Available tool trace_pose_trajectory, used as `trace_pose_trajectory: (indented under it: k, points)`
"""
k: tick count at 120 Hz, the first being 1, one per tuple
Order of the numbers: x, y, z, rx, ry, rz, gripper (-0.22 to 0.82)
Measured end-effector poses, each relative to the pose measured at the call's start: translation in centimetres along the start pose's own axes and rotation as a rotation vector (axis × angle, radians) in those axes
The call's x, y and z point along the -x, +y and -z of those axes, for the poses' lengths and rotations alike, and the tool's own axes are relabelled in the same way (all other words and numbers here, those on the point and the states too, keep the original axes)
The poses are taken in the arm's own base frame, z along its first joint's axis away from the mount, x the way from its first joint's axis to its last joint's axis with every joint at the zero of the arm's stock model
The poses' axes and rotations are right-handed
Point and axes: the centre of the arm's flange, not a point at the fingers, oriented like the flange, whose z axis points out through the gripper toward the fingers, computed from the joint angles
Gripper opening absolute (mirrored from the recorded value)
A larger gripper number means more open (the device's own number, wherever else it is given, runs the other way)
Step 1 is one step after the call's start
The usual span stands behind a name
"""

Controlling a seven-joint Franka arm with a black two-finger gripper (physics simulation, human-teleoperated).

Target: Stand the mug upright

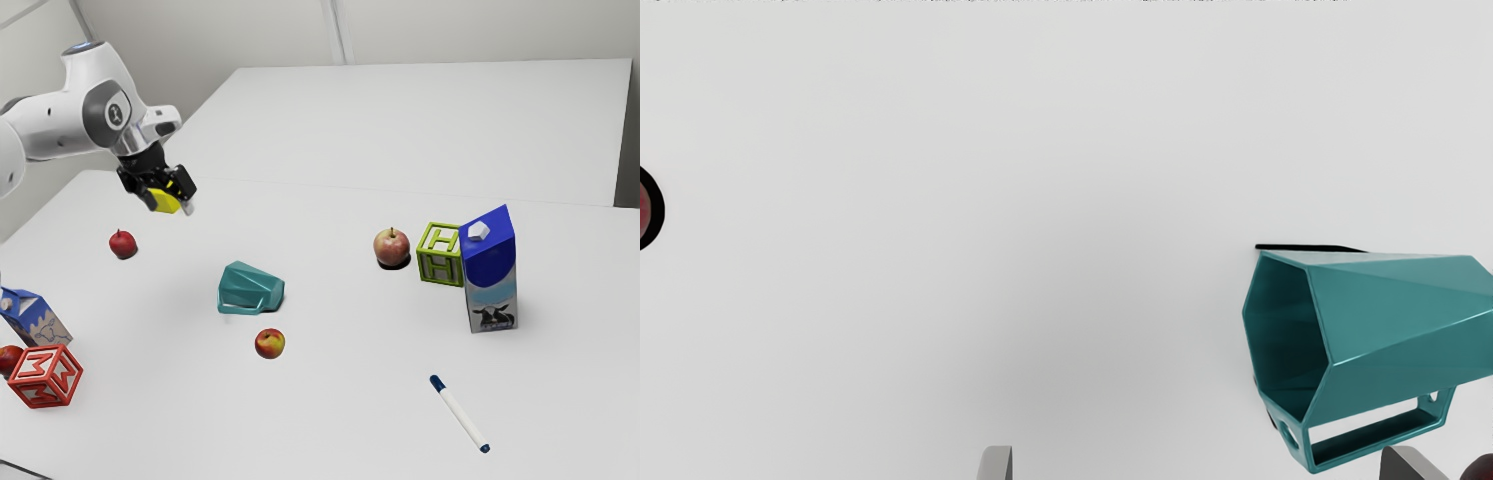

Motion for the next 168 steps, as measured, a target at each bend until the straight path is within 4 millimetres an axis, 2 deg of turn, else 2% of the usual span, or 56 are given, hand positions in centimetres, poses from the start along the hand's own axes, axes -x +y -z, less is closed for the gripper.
trace_pose_trajectory:
  k: [13,22,36,49,60,76,85,119,138,152,168]
  points:
    - [-0.2,-0.2,0.0,0.007,0.007,-0.008,0.60]
    - [-0.4,-1.6,-1.4,0.072,0.016,0.045,0.60]
    - [-1.4,-2.1,-3.0,0.178,0.020,0.099,0.60]
    - [-1.5,-2.8,-6.2,0.305,-0.024,0.170,0.60]
    - [-1.5,-2.5,-8.7,0.406,-0.067,0.208,0.60]
    - [-0.8,-3.2,-13.0,0.551,-0.139,0.286,0.60]
    - [-0.7,-2.9,-14.5,0.629,-0.161,0.317,0.60]
    - [-1.1,-1.2,-17.0,0.793,-0.191,0.387,0.60]
    - [-1.4,-0.2,-17.3,0.816,-0.205,0.396,0.59]
    - [-1.5,0.4,-17.5,0.818,-0.215,0.401,0.52]
    - [-1.5,0.6,-17.7,0.816,-0.226,0.413,0.35]
